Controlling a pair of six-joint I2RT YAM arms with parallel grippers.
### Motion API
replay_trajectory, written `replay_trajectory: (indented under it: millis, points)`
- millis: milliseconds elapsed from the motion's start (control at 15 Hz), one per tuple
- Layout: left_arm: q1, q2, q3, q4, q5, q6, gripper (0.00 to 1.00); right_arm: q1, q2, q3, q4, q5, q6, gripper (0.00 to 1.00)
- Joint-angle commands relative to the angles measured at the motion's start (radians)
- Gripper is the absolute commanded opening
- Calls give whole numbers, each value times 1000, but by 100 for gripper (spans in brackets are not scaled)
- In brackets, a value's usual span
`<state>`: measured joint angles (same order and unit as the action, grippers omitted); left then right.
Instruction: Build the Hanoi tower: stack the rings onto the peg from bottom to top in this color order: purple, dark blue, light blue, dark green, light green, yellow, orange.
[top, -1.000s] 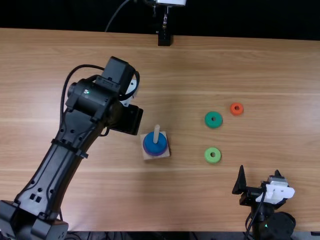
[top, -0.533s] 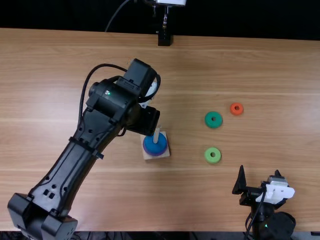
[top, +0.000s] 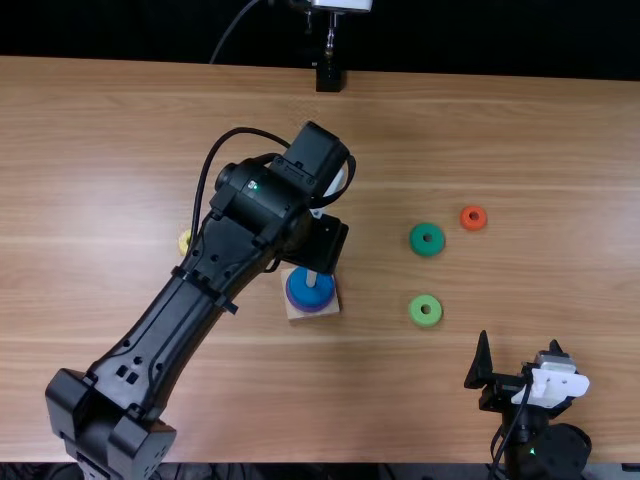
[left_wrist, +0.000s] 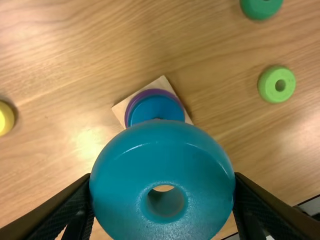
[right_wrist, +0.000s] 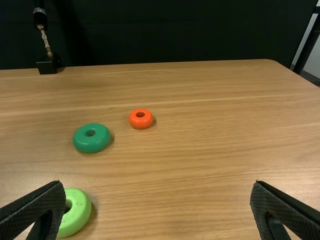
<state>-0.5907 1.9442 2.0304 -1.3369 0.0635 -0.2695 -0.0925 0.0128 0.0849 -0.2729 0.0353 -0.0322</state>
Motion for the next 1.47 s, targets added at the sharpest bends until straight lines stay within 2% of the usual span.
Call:
replay_trajectory:
  millis: [0, 133, 1067, 1133, 1200, 1333, 1400]
  points:
    - [-18, 22, 45, 0, 6, -31, 0, -7, -13, -71, -65, 9, -5, 100]
    - [-24, 22, 44, 0, 6, -42, 0, -7, -13, -71, -67, 9, -5, 100]
    - [-57, 75, 28, 13, 14, -40, 0, -7, -13, -71, -67, 9, -5, 100]
    - [-57, 75, 28, 15, 14, -40, 4, -7, -13, -71, -67, 9, -5, 100]
    - [-57, 75, 28, 15, 14, -40, 27, -7, -13, -71, -67, 9, -5, 100]
    - [-57, 75, 27, 0, 16, -38, 100, -7, -13, -71, -67, 9, -5, 100]
    - [-55, 75, 25, -3, 27, -38, 100, -7, -13, -71, -67, 9, -5, 100]
